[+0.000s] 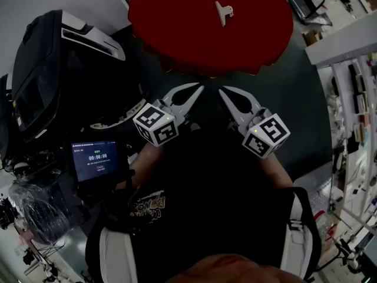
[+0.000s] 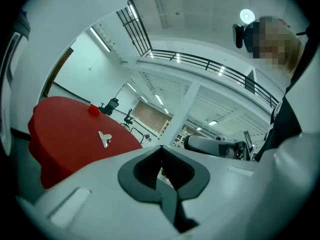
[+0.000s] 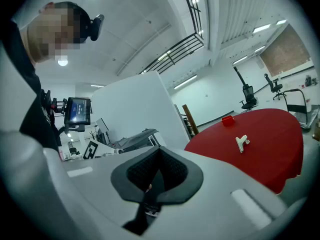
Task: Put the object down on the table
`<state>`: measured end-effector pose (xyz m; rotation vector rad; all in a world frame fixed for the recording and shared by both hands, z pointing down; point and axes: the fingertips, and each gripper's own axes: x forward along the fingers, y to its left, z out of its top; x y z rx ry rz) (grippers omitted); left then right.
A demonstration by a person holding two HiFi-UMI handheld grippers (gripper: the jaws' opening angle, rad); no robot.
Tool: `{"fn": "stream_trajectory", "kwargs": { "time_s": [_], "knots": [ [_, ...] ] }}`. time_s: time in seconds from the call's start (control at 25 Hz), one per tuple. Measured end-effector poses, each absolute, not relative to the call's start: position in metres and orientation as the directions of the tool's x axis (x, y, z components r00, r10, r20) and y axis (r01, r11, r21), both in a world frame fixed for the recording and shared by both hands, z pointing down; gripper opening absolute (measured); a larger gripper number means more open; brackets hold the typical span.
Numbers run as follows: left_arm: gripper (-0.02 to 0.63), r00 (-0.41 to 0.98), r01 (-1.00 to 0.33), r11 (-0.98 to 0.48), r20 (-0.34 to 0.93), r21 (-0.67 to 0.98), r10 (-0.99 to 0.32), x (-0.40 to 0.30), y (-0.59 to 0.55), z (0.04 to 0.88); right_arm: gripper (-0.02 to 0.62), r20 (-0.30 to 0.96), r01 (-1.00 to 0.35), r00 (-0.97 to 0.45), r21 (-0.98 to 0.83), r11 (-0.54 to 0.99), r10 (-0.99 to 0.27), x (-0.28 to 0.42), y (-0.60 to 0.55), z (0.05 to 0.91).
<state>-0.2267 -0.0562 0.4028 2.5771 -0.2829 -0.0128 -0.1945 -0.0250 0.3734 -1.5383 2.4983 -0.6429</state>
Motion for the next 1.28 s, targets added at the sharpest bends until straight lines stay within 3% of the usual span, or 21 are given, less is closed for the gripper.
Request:
{"fn": "stream_trajectory", "kwargs": {
  "time_s": [1.28],
  "knots": [
    [0.011,0.979,-0.18,-0.821,0.018,0.542,-0.202,-0.226,-0.049,0.399,0.005,0.055,-0.819,-0.4,-0.47,0.33,-0.915,-0.172,-0.009,0.366]
  ]
}}
